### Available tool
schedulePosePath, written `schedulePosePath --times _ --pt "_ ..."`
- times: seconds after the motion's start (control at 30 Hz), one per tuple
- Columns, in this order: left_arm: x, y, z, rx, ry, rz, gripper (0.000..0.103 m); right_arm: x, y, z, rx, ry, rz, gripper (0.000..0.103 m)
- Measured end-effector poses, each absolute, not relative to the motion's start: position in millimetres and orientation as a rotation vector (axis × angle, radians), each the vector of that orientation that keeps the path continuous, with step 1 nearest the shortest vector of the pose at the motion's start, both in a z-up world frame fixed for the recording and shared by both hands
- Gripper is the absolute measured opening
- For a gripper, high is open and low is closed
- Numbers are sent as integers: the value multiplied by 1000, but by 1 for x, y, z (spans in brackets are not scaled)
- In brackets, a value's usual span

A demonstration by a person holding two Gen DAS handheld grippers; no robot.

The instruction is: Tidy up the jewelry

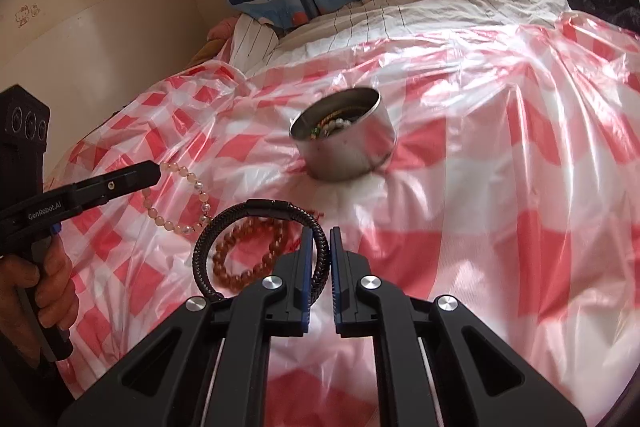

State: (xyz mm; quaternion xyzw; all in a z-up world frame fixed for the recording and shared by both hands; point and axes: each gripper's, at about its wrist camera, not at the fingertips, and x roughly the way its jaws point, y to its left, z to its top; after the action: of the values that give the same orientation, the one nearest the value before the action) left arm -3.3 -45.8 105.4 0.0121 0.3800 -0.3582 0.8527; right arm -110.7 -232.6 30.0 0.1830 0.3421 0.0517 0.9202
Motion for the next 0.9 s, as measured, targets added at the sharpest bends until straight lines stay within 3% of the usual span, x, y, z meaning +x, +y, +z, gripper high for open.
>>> schedulePosePath --times 0.27,0.4,0.5,0.57,0.87,0.9 --pt "50 -112 117 -70 804 -849 7 -82 -268 55 357 664 39 9" --pt "90 -133 79 -77 911 -753 8 -63 -279 59 328 661 15 9" --pt "107 -125 52 -64 997 -672 21 -46 -284 59 300 668 -5 9" --pt "108 -110 54 -69 981 -653 35 -35 -283 58 277 673 -7 9" --pt "73 -55 67 30 946 -635 47 23 -246 48 112 711 -27 10" --pt "63 -53 65 54 946 -643 48 24 -247 45 110 715 -33 19"
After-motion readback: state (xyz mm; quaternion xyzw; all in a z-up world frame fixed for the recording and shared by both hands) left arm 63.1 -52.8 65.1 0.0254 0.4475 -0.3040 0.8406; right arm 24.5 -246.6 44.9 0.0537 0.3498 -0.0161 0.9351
